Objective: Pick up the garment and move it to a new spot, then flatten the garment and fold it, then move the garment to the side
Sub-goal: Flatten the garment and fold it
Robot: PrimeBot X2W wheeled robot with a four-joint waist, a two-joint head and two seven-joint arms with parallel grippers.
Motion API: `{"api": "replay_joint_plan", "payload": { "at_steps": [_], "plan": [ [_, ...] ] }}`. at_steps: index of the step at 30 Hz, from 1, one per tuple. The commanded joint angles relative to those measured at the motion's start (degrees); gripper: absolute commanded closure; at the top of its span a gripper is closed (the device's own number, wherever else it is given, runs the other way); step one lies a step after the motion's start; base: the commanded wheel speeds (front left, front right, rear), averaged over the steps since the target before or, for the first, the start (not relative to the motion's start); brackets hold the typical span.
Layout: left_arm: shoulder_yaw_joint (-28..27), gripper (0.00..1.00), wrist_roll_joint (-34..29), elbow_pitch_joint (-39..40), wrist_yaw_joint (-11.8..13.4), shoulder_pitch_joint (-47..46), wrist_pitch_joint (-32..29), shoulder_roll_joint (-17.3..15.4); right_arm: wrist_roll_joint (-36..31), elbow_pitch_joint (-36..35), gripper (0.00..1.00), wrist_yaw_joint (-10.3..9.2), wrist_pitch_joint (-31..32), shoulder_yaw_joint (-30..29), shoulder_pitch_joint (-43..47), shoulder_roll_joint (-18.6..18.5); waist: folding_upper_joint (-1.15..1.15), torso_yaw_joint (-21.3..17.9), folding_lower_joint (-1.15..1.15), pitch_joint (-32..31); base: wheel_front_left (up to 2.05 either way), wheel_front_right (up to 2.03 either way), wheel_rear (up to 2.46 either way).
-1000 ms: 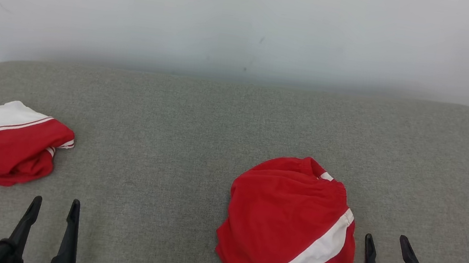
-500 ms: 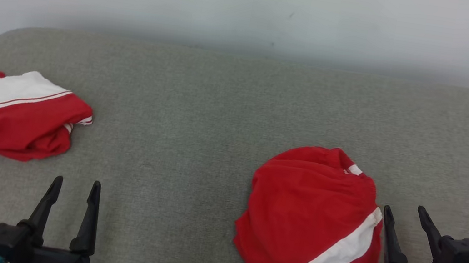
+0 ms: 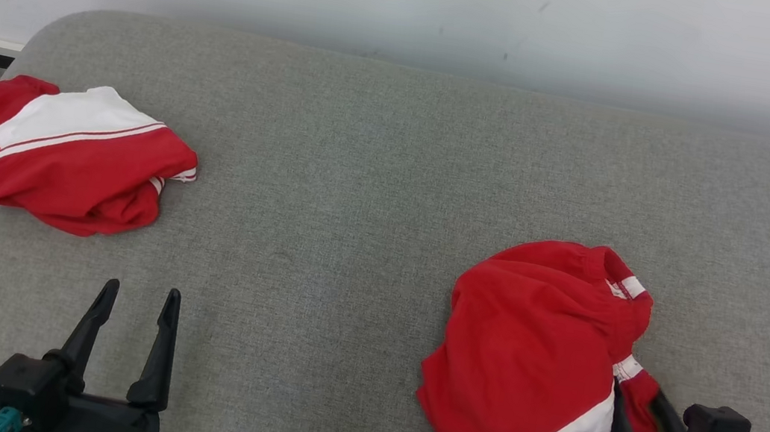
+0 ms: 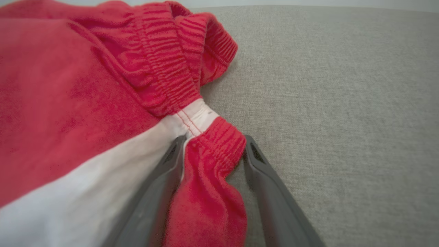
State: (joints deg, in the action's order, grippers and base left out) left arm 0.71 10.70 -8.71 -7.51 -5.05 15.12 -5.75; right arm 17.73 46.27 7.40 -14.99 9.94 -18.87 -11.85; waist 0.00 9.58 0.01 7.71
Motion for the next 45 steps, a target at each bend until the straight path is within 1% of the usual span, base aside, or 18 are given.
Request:
{"api": "replay_joint_plan", "payload": {
  "at_steps": [1,4,8,9,15,20,23,28,32,36,40,45],
  "plan": [
    [0.1,0.00,0.5,-0.1,0.1,-0.4,0.1,-0.3,0.4,0.7,1.00,0.18,-0.1,0.6,-0.3,0.3,0.00,-0.1,-0.01,-0.1,0.00,0.00,0.00],
    [0.1,0.00,0.6,-0.3,0.1,-0.6,0.1,-0.4,0.3,-1.7,1.00,0.12,-0.2,-0.7,-1.1,-0.7,0.00,-0.4,-0.01,-0.2,0.00,0.00,0.00],
    [0.2,0.00,0.6,-0.6,0.1,-0.1,0.1,-0.1,-0.8,-5.6,1.00,0.12,-0.2,-3.5,0.2,-1.6,0.00,-1.1,-0.01,-1.0,0.00,0.00,0.00],
    [0.2,0.00,0.6,-0.6,0.1,-0.1,0.1,-0.1,-0.8,-5.6,1.00,0.12,-0.2,-3.5,0.2,-1.6,0.00,-1.1,-0.01,-1.0,0.00,0.00,0.00],
    [0.3,0.00,0.8,-0.8,0.1,0.8,0.1,0.2,-0.8,-11.4,1.00,0.12,-0.2,-10.1,0.3,-4.4,0.00,-2.1,-0.01,-2.6,0.00,0.00,0.00],
    [0.2,0.00,0.7,-0.7,0.1,1.4,0.1,0.4,-2.6,-16.1,1.00,0.12,-0.2,-13.7,-0.1,-7.4,0.00,-2.6,-0.01,-3.6,0.00,0.00,0.00],
    [0.2,0.00,0.7,-0.7,0.1,1.8,0.1,0.6,-3.3,-18.6,1.00,0.12,-0.2,-15.4,-1.3,-9.2,0.00,-2.8,-0.01,-3.8,0.00,0.00,0.00],
    [-0.1,0.00,1.1,-0.7,0.1,1.9,0.1,0.7,-4.5,-21.8,1.00,0.12,-0.1,-16.4,-3.1,-10.6,0.00,-2.7,-0.01,-4.5,0.00,0.00,0.00],
    [-0.3,0.00,1.2,-0.7,0.1,1.8,0.1,0.9,-5.3,-24.4,1.00,0.12,1.1,-13.4,-4.0,-9.6,0.00,-2.5,-0.01,-4.7,0.00,0.00,0.00],
    [-0.3,0.00,1.4,-0.7,0.1,1.6,0.1,1.3,-5.7,-26.8,1.00,0.12,2.0,-8.6,-5.1,-7.0,0.00,-1.7,-0.01,-4.7,0.00,0.00,0.00],
    [-0.6,0.00,1.5,-0.6,0.1,1.8,0.1,1.6,-5.5,-28.0,1.00,0.12,2.3,-1.7,-5.7,-2.7,0.00,-0.9,-0.01,-4.6,0.00,0.00,0.00],
    [-0.5,0.00,1.5,-0.6,0.1,1.2,0.1,1.8,-4.3,-24.3,1.00,0.12,1.9,8.3,-7.1,3.5,0.00,0.9,-0.01,-4.0,0.00,0.00,0.00]
  ]
}}
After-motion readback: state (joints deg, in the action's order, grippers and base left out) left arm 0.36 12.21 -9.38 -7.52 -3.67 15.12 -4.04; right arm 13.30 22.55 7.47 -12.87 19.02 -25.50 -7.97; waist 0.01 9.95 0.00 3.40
